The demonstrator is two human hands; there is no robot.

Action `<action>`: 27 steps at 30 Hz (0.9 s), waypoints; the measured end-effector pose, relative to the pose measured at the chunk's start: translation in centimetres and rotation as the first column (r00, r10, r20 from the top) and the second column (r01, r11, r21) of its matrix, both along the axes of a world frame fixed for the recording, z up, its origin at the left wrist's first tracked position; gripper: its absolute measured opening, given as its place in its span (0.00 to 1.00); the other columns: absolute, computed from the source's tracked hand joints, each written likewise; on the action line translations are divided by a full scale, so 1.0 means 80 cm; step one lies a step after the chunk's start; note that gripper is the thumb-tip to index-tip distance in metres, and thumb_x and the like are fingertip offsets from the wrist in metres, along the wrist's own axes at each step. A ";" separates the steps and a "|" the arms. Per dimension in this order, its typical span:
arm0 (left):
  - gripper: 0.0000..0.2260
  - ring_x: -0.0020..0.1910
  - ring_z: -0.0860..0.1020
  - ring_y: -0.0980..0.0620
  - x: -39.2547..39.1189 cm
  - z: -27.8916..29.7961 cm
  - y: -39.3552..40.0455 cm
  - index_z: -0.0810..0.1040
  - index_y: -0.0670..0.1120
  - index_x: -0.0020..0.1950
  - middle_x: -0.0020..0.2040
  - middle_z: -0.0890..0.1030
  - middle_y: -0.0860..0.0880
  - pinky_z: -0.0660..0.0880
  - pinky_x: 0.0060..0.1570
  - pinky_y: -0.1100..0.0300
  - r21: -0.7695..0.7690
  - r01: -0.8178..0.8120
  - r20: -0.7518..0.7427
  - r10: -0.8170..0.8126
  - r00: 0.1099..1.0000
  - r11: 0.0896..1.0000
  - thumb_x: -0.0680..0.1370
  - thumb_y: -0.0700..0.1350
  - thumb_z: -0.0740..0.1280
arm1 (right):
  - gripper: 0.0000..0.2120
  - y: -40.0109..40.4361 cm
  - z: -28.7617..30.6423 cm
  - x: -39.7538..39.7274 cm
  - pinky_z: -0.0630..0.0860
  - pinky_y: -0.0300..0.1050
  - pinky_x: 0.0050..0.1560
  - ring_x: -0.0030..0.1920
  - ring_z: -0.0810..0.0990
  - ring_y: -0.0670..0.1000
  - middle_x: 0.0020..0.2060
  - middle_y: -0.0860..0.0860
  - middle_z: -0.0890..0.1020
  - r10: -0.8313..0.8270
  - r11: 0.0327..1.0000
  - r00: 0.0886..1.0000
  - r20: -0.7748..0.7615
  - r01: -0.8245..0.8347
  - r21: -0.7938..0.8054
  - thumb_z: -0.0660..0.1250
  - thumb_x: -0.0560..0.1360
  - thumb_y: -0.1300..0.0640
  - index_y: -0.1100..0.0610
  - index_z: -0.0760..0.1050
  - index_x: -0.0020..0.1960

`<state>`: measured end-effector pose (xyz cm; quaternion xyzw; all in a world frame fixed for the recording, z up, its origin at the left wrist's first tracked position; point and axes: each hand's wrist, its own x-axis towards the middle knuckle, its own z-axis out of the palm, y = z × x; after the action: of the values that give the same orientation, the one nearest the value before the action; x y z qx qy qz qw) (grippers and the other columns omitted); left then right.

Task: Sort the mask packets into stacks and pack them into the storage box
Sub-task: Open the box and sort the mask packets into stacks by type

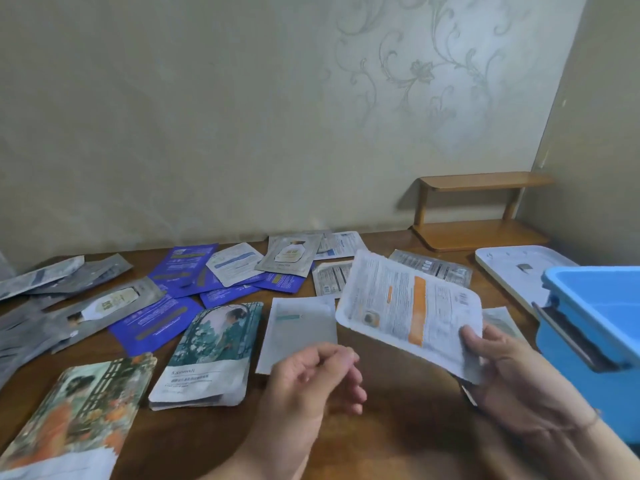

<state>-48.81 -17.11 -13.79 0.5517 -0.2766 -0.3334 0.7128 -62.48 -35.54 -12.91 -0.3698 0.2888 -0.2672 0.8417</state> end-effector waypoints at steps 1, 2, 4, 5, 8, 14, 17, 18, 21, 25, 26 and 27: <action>0.18 0.41 0.81 0.47 -0.006 0.009 -0.013 0.84 0.42 0.43 0.40 0.84 0.44 0.78 0.42 0.53 0.034 0.057 -0.148 -0.051 0.988 0.998 0.68 0.56 0.77 | 0.13 0.011 0.001 0.008 0.83 0.55 0.38 0.49 0.84 0.60 0.52 0.62 0.84 -0.019 1.000 0.999 0.051 0.018 0.021 0.57 0.78 0.67 0.62 0.75 0.60; 0.17 0.46 0.83 0.48 -0.011 0.018 -0.024 0.84 0.43 0.47 0.44 0.86 0.48 0.77 0.49 0.51 0.039 0.102 -0.230 -0.090 0.969 0.994 0.70 0.56 0.75 | 0.15 0.022 -0.001 0.017 0.83 0.56 0.41 0.52 0.83 0.60 0.53 0.61 0.83 -0.008 1.000 0.995 0.097 0.006 0.026 0.57 0.78 0.68 0.62 0.74 0.62; 0.15 0.52 0.83 0.49 -0.012 0.033 -0.043 0.82 0.45 0.55 0.51 0.86 0.48 0.74 0.61 0.47 0.021 0.074 -0.301 -0.064 0.951 0.997 0.74 0.52 0.69 | 0.19 0.046 -0.010 0.035 0.82 0.58 0.45 0.54 0.83 0.61 0.55 0.61 0.83 0.058 0.998 0.984 0.167 -0.059 0.002 0.59 0.74 0.69 0.61 0.73 0.64; 0.13 0.51 0.84 0.49 -0.009 0.037 -0.050 0.81 0.45 0.56 0.51 0.86 0.47 0.75 0.61 0.46 0.020 -0.002 -0.318 0.009 0.948 1.000 0.75 0.50 0.68 | 0.22 0.056 -0.015 0.042 0.82 0.57 0.46 0.53 0.83 0.61 0.55 0.61 0.83 0.085 0.996 0.980 0.181 -0.085 -0.006 0.60 0.71 0.69 0.61 0.73 0.64; 0.06 0.48 0.85 0.46 0.012 0.037 -0.057 0.82 0.46 0.54 0.48 0.86 0.45 0.78 0.57 0.45 0.071 -0.153 -0.316 0.168 0.934 0.986 0.79 0.44 0.66 | 0.30 0.068 -0.024 0.048 0.82 0.56 0.46 0.49 0.84 0.62 0.53 0.61 0.83 0.141 0.990 0.977 0.159 -0.139 -0.022 0.76 0.60 0.65 0.61 0.76 0.61; 0.06 0.40 0.84 0.47 0.056 0.032 -0.027 0.85 0.45 0.45 0.44 0.85 0.43 0.81 0.38 0.53 -0.029 -0.012 -0.379 0.000 0.925 1.000 0.74 0.43 0.68 | 0.16 0.034 -0.016 0.046 0.79 0.53 0.39 0.40 0.82 0.57 0.45 0.58 0.83 0.204 0.977 0.943 0.262 -0.213 0.007 0.73 0.65 0.47 0.59 0.79 0.43; 0.13 0.45 0.83 0.43 0.059 0.021 -0.018 0.82 0.39 0.54 0.49 0.83 0.38 0.81 0.46 0.49 0.010 0.129 -0.397 -0.114 0.911 0.992 0.74 0.44 0.68 | 0.18 0.035 0.003 0.086 0.80 0.55 0.52 0.52 0.82 0.59 0.54 0.61 0.82 0.401 0.891 0.916 -0.010 -0.393 -0.227 0.63 0.75 0.54 0.64 0.77 0.59; 0.15 0.47 0.82 0.42 0.057 0.017 -0.017 0.81 0.37 0.58 0.52 0.83 0.37 0.80 0.49 0.48 0.019 0.163 -0.393 -0.143 0.909 0.986 0.74 0.44 0.68 | 0.21 0.038 0.010 0.098 0.80 0.54 0.53 0.54 0.82 0.60 0.55 0.62 0.82 0.445 0.860 0.894 -0.051 -0.443 -0.252 0.67 0.72 0.53 0.64 0.76 0.61; 0.18 0.51 0.81 0.43 0.054 0.011 -0.012 0.77 0.34 0.62 0.55 0.82 0.38 0.77 0.56 0.50 0.001 0.204 -0.384 -0.188 0.904 0.979 0.76 0.43 0.68 | 0.50 0.042 0.017 0.128 0.81 0.51 0.49 0.53 0.83 0.58 0.54 0.64 0.82 0.578 0.801 0.816 0.003 -0.566 -0.192 0.84 0.49 0.45 0.65 0.74 0.65; 0.13 0.49 0.82 0.46 0.055 0.011 -0.003 0.80 0.38 0.56 0.50 0.83 0.41 0.80 0.52 0.53 -0.059 0.247 -0.369 -0.251 0.895 0.967 0.74 0.44 0.72 | 0.32 0.063 0.024 0.152 0.80 0.48 0.50 0.47 0.83 0.55 0.49 0.57 0.82 0.701 0.690 0.590 0.401 -0.704 -0.171 0.83 0.60 0.53 0.58 0.79 0.62; 0.12 0.47 0.83 0.48 0.053 0.010 -0.002 0.81 0.40 0.54 0.48 0.84 0.43 0.79 0.48 0.56 -0.039 0.256 -0.335 -0.254 0.907 0.966 0.75 0.45 0.71 | 0.32 0.060 0.022 0.156 0.80 0.50 0.48 0.41 0.82 0.53 0.45 0.55 0.79 0.660 0.738 0.650 0.378 -0.656 -0.159 0.83 0.59 0.54 0.54 0.80 0.61; 0.11 0.45 0.82 0.49 0.051 0.009 0.001 0.83 0.41 0.52 0.47 0.84 0.45 0.78 0.46 0.58 -0.004 0.258 -0.286 -0.248 0.926 0.966 0.76 0.48 0.70 | 0.30 0.056 0.019 0.160 0.80 0.52 0.48 0.37 0.79 0.52 0.42 0.53 0.76 0.617 0.782 0.709 0.340 -0.600 -0.168 0.82 0.59 0.57 0.54 0.80 0.61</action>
<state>-44.73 -17.00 -13.05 0.4697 -0.2346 -0.5029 0.6866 -49.67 -31.08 -11.40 -0.4044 -0.0224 -0.0471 0.9131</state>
